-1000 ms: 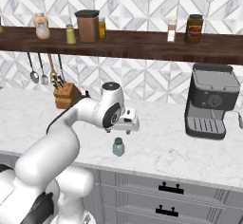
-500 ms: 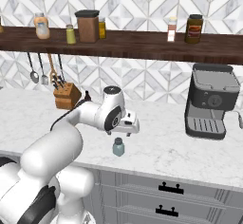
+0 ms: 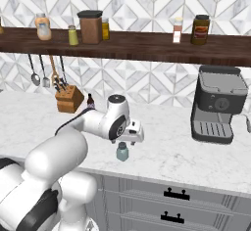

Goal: Put the shaker and condiment bottle from the counter next to their counterparts in the cabinet.

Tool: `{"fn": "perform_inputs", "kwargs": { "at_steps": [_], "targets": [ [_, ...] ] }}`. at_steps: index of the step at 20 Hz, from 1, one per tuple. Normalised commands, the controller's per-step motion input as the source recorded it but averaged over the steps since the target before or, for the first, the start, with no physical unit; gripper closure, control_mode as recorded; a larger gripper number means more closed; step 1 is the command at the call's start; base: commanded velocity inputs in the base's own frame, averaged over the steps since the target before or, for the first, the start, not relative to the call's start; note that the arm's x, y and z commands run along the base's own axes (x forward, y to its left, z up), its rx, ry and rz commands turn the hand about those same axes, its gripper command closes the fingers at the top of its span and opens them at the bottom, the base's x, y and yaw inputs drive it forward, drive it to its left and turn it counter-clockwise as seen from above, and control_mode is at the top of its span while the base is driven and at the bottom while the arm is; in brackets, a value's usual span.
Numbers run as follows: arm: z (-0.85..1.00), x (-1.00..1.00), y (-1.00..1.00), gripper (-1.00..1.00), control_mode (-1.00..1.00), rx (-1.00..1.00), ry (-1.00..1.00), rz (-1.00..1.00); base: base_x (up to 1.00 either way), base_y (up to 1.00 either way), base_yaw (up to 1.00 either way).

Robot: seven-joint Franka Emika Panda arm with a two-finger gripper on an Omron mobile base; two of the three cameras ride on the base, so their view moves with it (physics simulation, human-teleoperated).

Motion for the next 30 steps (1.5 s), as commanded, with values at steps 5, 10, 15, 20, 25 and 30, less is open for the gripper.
{"fn": "perform_inputs", "kwargs": {
  "at_steps": [5, 10, 15, 20, 25, 30],
  "targets": [
    [-0.27, 0.0, 0.0, -1.0, -1.0, 0.0, 0.0, 0.0, 0.0, 0.0, 0.0],
    [-0.28, 0.07, 0.0, -1.0, -1.0, 0.0, 0.0, 0.0, 0.0, 0.0, 0.0],
    [-0.3, 0.16, 0.03, -1.0, -1.0, 0.0, 0.01, 0.0, 0.0, 0.0, 0.0],
    [-0.29, 0.17, 0.03, 1.0, -1.0, -0.01, 0.02, 0.0, 0.0, 0.0, 0.0],
    [-0.17, 0.09, -0.06, 1.0, -1.0, 0.02, 0.04, 0.0, 0.0, 0.0, 0.0],
    [-0.05, 0.0, 0.0, 1.0, -1.0, 0.0, 0.0, 0.0, 0.0, 0.0, 0.0]
  ]
}}
